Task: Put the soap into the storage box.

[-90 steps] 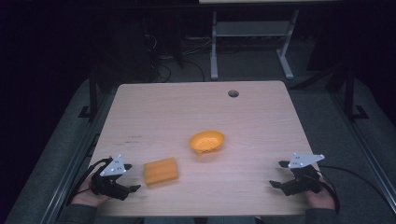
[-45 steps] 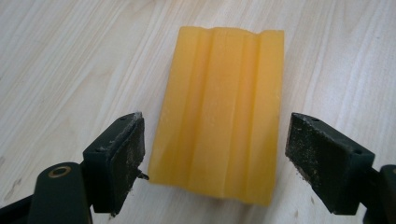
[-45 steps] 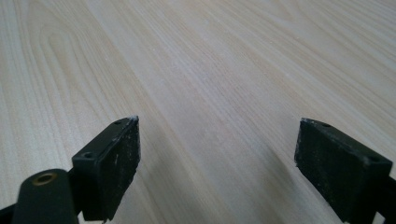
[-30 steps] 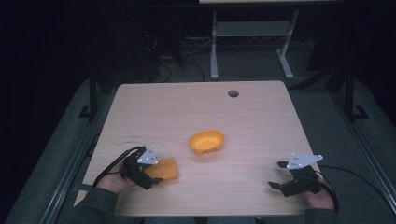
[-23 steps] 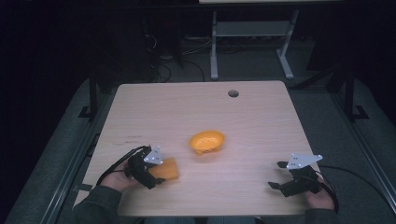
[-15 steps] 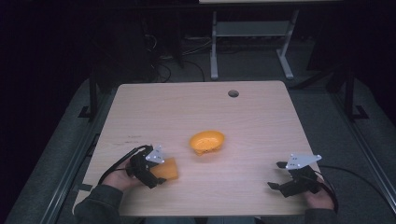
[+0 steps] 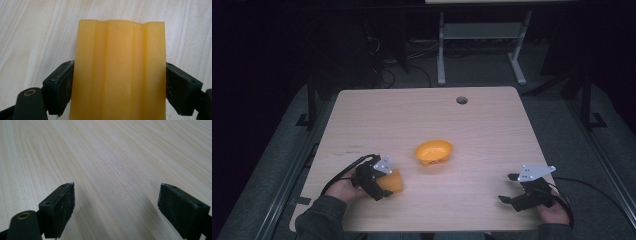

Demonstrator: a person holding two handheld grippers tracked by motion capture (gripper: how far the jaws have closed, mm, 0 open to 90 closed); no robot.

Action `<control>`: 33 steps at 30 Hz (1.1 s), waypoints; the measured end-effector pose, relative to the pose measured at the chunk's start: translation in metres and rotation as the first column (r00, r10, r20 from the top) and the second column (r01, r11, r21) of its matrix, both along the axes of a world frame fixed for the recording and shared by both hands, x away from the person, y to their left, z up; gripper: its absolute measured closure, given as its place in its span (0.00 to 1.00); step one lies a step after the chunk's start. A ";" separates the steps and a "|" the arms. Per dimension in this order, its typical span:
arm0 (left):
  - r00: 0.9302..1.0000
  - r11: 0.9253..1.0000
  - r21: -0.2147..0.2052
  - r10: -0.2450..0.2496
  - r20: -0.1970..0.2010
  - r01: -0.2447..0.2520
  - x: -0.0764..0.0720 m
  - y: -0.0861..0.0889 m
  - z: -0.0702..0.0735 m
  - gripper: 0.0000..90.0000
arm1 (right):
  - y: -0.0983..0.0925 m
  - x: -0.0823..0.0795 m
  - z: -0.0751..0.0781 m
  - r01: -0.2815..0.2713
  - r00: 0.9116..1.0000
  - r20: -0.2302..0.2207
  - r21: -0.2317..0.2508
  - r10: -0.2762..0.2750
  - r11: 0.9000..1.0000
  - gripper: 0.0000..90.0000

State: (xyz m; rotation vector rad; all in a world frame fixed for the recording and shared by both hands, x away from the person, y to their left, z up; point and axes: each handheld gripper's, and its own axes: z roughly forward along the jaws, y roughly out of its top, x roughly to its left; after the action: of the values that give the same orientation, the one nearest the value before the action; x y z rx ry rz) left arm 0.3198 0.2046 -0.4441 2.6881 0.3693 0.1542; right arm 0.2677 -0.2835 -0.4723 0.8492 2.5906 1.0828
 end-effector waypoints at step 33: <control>1.000 1.000 -0.022 -0.017 0.005 0.017 0.005 -0.011 0.027 0.23 | -0.006 -0.003 0.005 0.016 0.999 0.029 0.039 -0.017 0.999 0.15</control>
State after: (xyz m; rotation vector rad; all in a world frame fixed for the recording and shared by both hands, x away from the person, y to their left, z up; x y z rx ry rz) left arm 0.3252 0.1937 -0.4170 2.6680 0.3450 0.1509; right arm 0.2648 -0.2893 -0.4677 0.8555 2.5422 1.1360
